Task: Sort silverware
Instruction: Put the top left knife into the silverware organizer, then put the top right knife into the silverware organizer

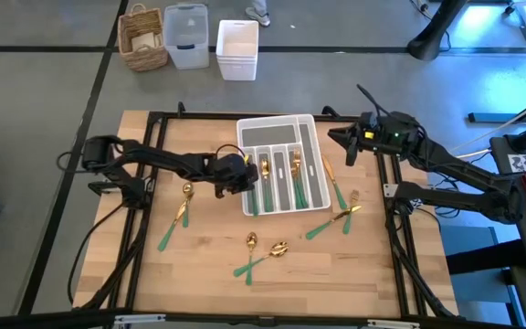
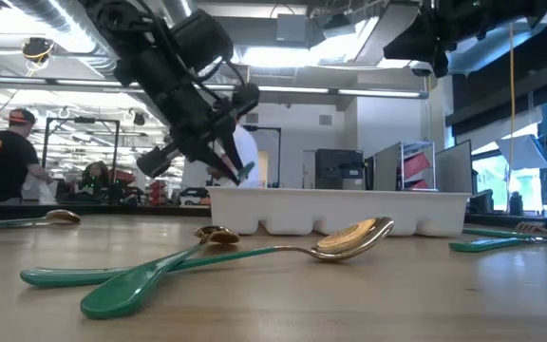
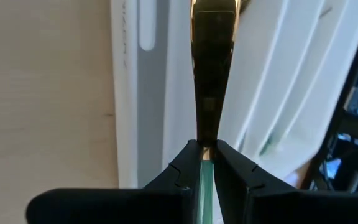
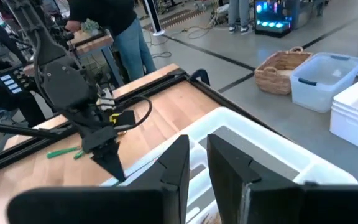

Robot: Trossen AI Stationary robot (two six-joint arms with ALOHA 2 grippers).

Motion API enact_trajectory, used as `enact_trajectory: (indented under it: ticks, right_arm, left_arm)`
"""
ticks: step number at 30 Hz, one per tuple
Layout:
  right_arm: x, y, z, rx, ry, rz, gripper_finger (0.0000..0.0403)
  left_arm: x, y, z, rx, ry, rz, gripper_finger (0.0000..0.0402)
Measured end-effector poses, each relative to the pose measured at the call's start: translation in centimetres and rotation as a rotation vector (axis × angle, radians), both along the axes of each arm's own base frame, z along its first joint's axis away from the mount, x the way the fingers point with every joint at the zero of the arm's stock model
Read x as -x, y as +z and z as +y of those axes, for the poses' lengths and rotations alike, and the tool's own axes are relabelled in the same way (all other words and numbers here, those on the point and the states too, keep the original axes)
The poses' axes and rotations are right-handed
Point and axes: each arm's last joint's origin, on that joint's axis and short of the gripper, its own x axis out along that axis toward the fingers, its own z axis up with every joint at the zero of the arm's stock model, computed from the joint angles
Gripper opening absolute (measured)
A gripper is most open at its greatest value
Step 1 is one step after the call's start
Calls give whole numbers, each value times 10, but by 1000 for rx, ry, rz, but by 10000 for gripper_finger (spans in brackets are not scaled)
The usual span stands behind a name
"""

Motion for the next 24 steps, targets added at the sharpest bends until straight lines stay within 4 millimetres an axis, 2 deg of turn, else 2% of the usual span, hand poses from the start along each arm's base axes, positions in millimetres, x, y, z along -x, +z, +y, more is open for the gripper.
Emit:
enact_trajectory:
  ticks: [6,24]
  right_arm:
    - [1,-3,0,-16,0,29,60]
    - [1,-3,0,-14,0,27,60]
  left_arm:
    - [1,-4,7,-8,30,22,26]
    - [2,-4,12,-50,13,29,76]
